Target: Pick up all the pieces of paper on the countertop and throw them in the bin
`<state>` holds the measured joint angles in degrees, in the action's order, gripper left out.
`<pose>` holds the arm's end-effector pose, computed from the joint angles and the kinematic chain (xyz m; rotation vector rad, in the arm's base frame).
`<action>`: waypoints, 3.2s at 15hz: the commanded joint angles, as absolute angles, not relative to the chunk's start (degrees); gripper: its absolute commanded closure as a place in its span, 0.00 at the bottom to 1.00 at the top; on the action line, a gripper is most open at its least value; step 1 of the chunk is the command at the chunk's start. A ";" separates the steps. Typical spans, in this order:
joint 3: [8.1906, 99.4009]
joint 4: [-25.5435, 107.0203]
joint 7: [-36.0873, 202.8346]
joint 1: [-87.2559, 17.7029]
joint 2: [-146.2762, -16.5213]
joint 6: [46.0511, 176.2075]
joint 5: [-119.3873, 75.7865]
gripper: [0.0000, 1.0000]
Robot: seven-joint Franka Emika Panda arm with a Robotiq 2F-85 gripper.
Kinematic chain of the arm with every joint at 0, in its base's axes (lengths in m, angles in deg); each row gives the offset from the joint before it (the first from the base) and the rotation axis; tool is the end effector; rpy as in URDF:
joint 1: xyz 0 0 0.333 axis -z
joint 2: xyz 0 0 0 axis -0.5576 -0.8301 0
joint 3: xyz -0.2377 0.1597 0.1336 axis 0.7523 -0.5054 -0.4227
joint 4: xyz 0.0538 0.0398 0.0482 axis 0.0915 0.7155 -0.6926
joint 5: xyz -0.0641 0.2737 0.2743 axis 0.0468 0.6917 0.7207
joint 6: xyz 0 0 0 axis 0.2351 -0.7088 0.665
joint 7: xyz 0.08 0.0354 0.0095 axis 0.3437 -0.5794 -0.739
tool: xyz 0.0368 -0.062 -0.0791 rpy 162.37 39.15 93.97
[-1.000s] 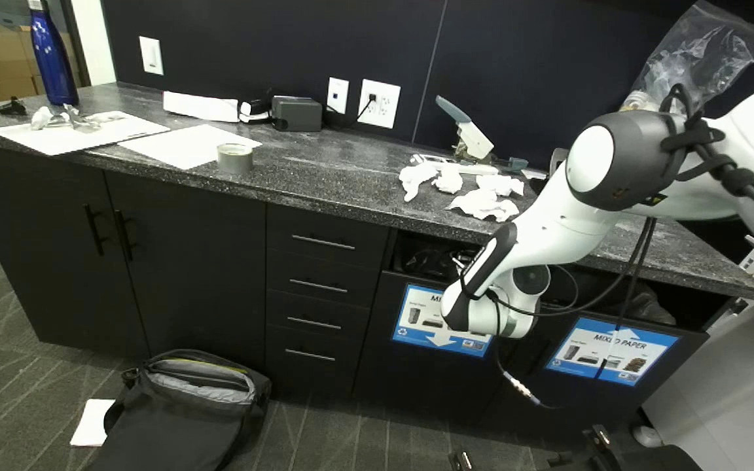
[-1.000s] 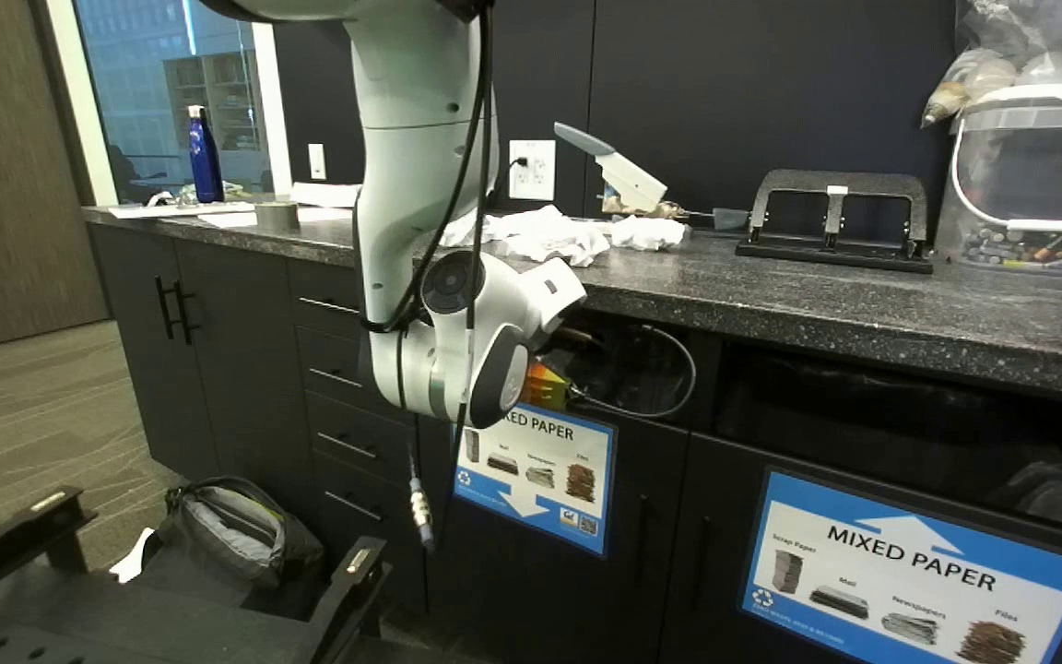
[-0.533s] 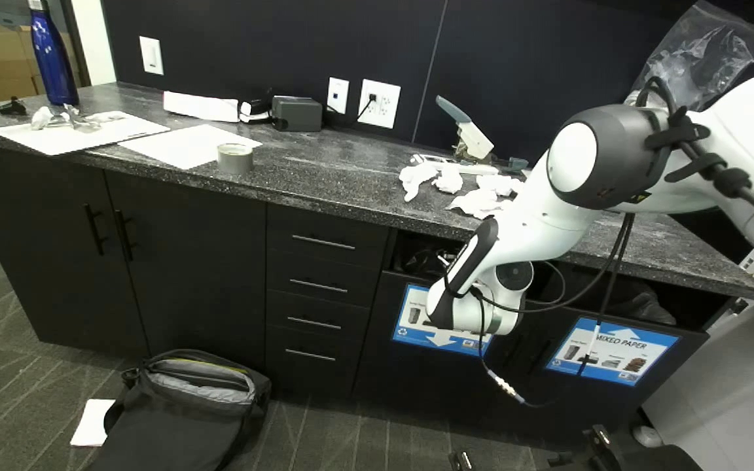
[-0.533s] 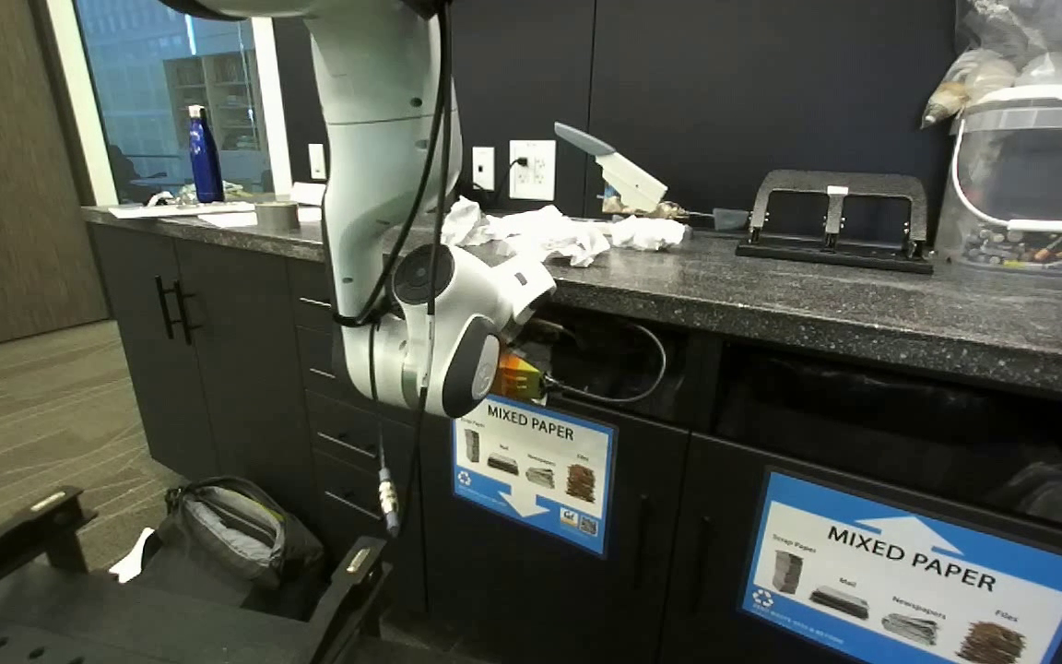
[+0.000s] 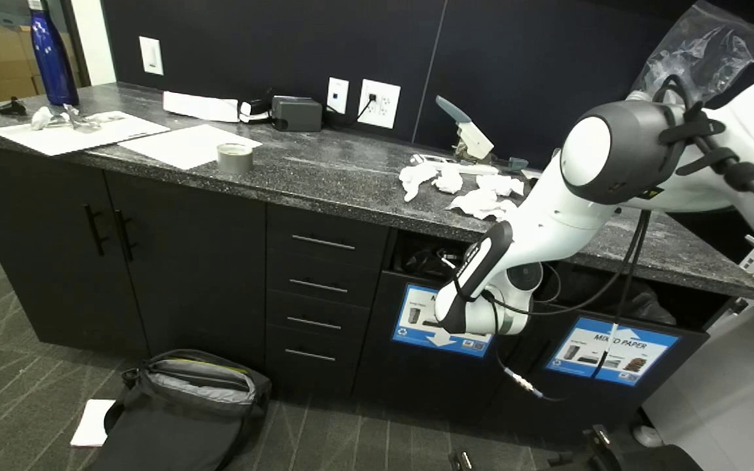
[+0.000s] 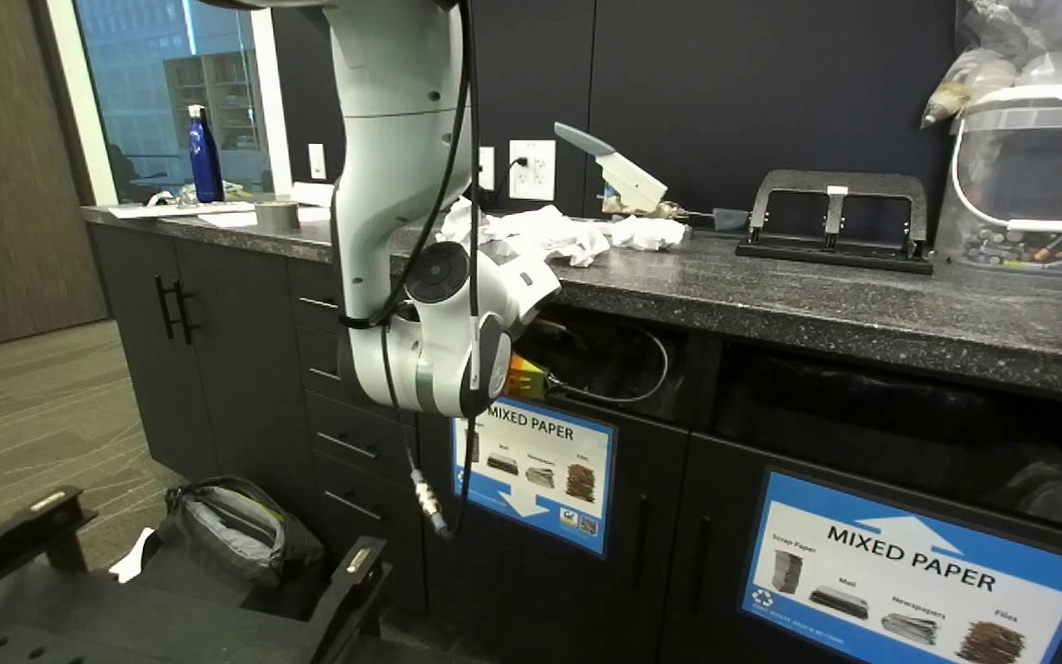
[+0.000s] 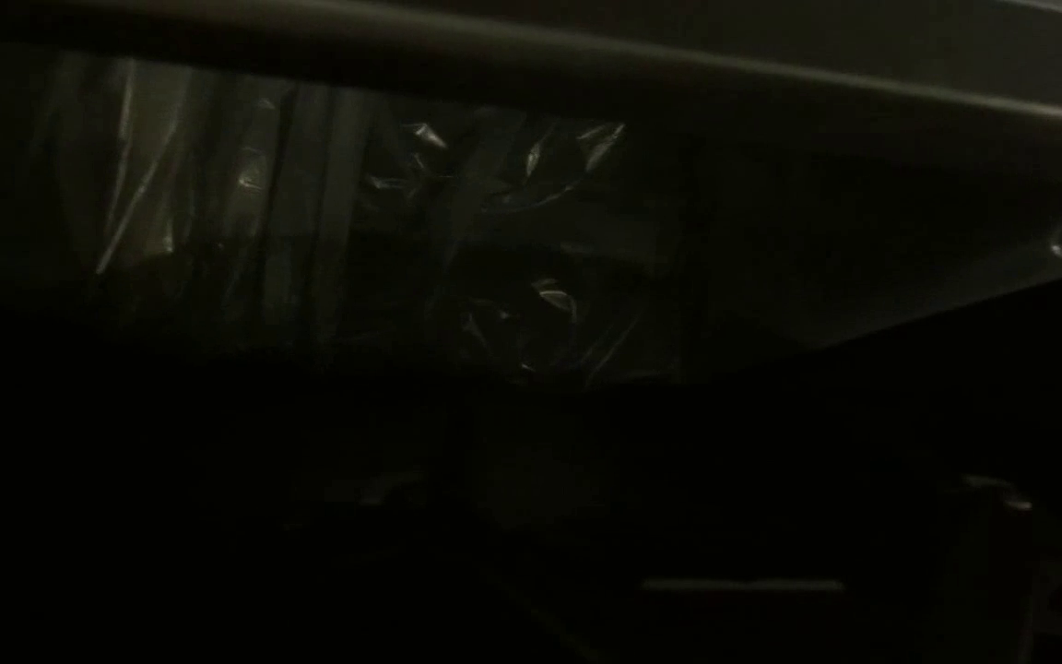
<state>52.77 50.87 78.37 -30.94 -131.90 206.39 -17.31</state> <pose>0.6078 -0.0611 0.0427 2.6382 -0.0882 1.5320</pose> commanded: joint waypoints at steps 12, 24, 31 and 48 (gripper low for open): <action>65.11 85.63 66.79 -61.50 -96.45 172.48 29.05 0.00; 109.80 71.52 62.79 -90.85 -93.69 140.30 22.70 0.00; 96.44 50.24 75.75 -71.28 -95.16 120.74 14.25 0.00; 62.58 19.34 108.66 -34.92 -114.04 103.51 -11.74 0.03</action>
